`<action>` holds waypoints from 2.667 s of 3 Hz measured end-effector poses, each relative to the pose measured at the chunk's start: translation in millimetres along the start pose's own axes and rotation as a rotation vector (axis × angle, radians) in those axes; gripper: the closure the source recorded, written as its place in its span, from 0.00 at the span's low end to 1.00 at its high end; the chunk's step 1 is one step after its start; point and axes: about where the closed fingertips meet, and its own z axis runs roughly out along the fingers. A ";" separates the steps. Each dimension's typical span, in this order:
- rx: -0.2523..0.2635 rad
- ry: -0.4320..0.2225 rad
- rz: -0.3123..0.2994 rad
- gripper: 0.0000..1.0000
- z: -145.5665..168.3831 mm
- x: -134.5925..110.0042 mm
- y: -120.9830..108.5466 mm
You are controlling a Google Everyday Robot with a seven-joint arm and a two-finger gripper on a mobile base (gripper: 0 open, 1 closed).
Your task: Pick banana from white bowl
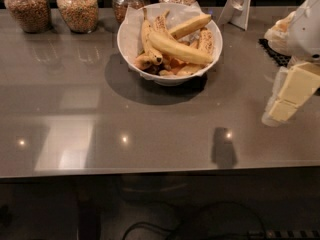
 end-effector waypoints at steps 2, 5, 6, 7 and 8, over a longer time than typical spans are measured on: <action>0.120 -0.261 -0.079 0.00 23.6 -79.9 -44.4; 0.219 -0.423 -0.098 0.00 51.5 -143.9 -96.6; 0.236 -0.409 -0.115 0.00 54.9 -142.3 -98.4; 0.270 -0.397 -0.117 0.05 71.6 -137.8 -111.2; 0.291 -0.390 -0.110 0.19 90.4 -135.0 -124.5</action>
Offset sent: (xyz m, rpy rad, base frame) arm 0.1047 0.1094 0.0279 0.3224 -0.3361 0.1738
